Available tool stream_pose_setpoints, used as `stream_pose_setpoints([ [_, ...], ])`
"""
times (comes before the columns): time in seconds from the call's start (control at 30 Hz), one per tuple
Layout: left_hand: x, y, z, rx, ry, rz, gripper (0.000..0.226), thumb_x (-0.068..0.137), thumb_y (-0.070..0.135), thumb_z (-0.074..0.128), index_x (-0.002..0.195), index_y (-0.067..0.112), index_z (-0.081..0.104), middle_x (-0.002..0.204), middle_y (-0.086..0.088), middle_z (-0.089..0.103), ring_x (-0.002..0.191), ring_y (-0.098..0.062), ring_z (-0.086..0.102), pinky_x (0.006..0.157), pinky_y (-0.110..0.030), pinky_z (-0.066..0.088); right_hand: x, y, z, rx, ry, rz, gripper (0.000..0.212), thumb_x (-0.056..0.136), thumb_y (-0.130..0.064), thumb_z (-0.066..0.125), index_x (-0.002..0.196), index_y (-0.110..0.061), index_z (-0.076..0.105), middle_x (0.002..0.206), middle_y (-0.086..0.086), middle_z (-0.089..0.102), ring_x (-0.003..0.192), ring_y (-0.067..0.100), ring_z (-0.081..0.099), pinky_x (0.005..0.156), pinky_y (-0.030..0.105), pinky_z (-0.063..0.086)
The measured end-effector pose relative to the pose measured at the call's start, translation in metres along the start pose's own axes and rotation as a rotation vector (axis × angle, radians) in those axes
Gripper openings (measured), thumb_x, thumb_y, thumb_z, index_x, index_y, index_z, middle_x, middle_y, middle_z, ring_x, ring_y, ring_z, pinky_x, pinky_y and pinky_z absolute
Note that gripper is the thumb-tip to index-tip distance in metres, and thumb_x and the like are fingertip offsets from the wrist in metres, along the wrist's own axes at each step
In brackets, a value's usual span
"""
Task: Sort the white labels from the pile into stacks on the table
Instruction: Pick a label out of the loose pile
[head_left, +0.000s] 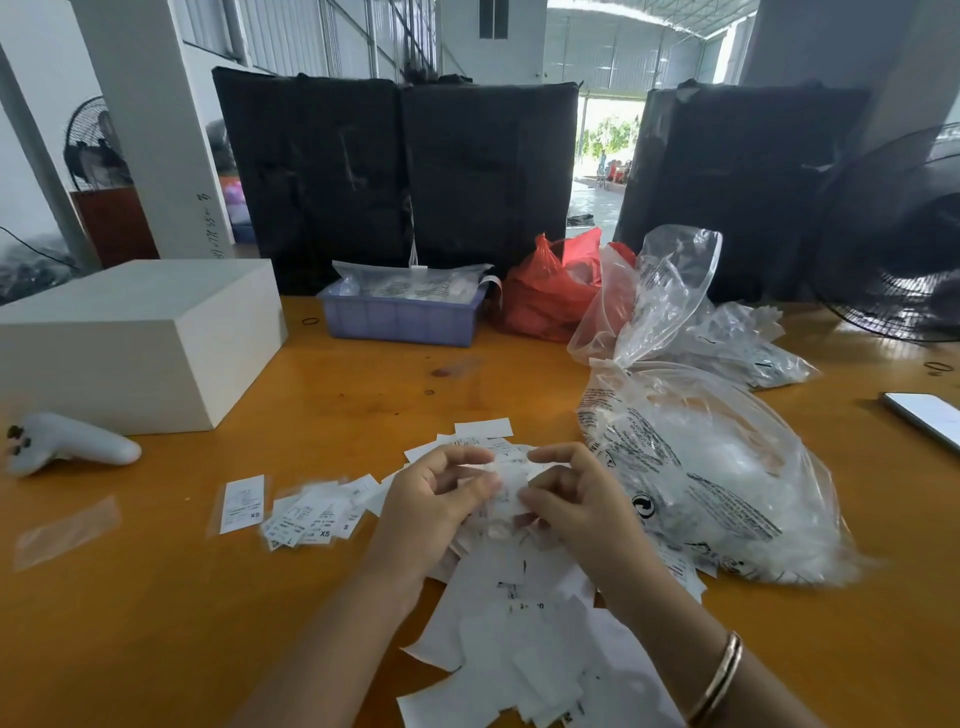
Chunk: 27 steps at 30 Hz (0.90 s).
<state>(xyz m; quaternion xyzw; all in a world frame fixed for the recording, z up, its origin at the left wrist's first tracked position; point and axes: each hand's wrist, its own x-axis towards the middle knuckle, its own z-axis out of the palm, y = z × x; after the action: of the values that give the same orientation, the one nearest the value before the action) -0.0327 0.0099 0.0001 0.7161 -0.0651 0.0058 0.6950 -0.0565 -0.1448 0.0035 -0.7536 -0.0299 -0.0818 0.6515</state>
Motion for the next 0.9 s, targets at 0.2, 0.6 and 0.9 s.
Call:
stream_pose_setpoints([
  [0.2,-0.003,0.003,0.004,-0.042,0.057,-0.006,0.014,0.08,0.028,0.073,0.093,0.031,0.07,0.094,0.001,0.072,0.079,-0.016,0.07,0.054,-0.018,0.051,-0.001,0.001,0.004,0.128,-0.015,0.071,0.009,0.089,-0.011,0.065,0.096,-0.016,0.064,0.071,0.001,0.072,0.067,0.014,0.07,0.055,0.017,0.05],
  [0.6,0.003,0.006,-0.009,-0.025,-0.021,0.013,0.015,0.085,0.021,0.07,0.097,0.029,0.07,0.083,0.006,0.073,0.077,-0.004,0.068,0.066,-0.017,0.054,0.005,0.0,-0.009,0.157,0.083,0.06,0.008,0.087,-0.005,0.065,0.083,-0.012,0.068,0.069,0.006,0.072,0.057,0.013,0.065,0.055,0.021,0.051],
  [0.9,0.002,0.001,-0.005,0.002,0.021,0.031,0.018,0.086,0.012,0.069,0.096,0.027,0.07,0.088,0.005,0.073,0.083,-0.008,0.07,0.063,-0.015,0.052,-0.001,0.006,0.002,-0.255,0.164,-0.146,0.014,0.092,-0.018,0.061,0.095,-0.023,0.073,0.068,-0.009,0.07,0.058,0.004,0.066,0.049,0.015,0.048],
])
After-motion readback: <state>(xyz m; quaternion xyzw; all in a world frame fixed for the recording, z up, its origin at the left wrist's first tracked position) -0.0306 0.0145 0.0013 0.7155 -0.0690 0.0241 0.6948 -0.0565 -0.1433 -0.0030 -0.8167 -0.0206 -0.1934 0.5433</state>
